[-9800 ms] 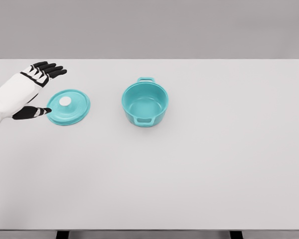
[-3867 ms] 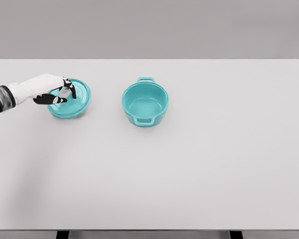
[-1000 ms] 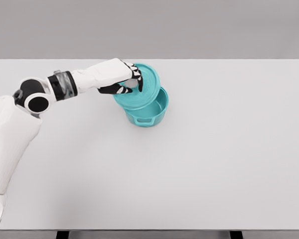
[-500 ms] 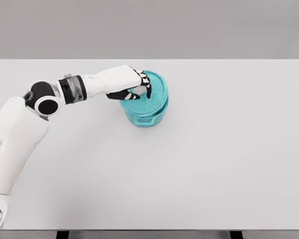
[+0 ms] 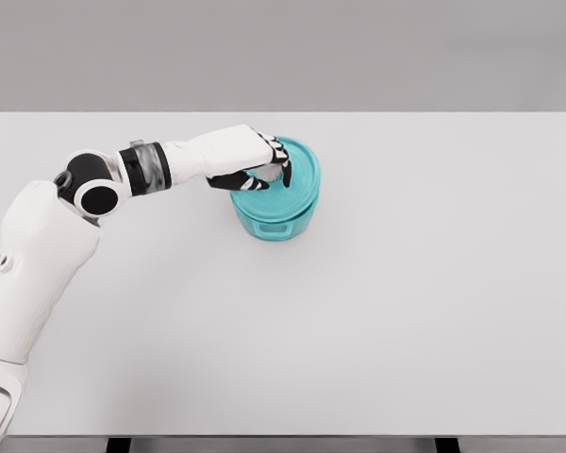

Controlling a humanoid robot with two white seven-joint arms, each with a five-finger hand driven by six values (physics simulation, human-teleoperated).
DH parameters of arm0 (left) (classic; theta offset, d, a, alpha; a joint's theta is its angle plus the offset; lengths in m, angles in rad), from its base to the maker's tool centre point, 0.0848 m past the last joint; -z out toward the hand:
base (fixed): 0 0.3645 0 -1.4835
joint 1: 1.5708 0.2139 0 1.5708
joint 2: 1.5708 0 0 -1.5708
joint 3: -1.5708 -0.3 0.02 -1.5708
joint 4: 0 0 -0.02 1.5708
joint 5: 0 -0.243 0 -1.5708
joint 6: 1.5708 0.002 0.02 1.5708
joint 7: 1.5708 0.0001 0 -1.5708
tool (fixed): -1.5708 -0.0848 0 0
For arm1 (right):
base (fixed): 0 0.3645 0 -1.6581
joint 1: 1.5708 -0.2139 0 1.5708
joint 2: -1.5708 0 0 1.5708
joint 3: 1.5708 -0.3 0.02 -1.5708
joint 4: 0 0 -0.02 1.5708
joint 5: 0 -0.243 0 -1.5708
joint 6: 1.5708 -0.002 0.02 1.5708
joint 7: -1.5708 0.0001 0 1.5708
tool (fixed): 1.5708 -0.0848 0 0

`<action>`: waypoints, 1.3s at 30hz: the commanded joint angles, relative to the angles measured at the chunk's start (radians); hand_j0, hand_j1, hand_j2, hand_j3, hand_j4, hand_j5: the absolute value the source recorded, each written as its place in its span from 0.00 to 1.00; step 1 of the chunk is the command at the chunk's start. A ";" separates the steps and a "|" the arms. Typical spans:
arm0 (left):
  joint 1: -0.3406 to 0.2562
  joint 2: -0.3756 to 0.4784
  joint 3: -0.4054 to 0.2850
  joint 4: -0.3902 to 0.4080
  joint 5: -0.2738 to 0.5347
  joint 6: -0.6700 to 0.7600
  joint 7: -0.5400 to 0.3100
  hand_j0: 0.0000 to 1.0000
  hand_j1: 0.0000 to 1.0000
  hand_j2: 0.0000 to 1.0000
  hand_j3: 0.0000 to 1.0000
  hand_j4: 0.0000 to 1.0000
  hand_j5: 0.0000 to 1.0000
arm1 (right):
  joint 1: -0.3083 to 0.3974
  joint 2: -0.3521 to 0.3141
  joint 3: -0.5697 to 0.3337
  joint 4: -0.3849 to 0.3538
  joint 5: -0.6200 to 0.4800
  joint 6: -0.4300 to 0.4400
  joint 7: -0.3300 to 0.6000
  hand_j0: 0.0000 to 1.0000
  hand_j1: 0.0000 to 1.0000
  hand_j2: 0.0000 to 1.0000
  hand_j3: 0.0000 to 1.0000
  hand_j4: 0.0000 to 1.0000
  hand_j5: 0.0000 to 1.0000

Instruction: Cover the pot with left arm

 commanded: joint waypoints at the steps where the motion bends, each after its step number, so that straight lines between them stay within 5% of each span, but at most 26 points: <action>1: 0.000 0.000 0.000 0.012 0.007 0.003 0.000 0.47 0.47 0.47 0.47 0.47 0.47 | 0.000 0.000 0.000 0.000 0.000 0.000 0.000 1.00 1.00 1.00 1.00 1.00 1.00; 39: -0.017 -0.025 -0.006 0.070 0.001 0.003 0.000 0.56 0.56 0.56 0.56 0.56 0.56 | 0.000 0.000 0.000 0.000 0.000 0.000 0.000 1.00 1.00 1.00 1.00 1.00 1.00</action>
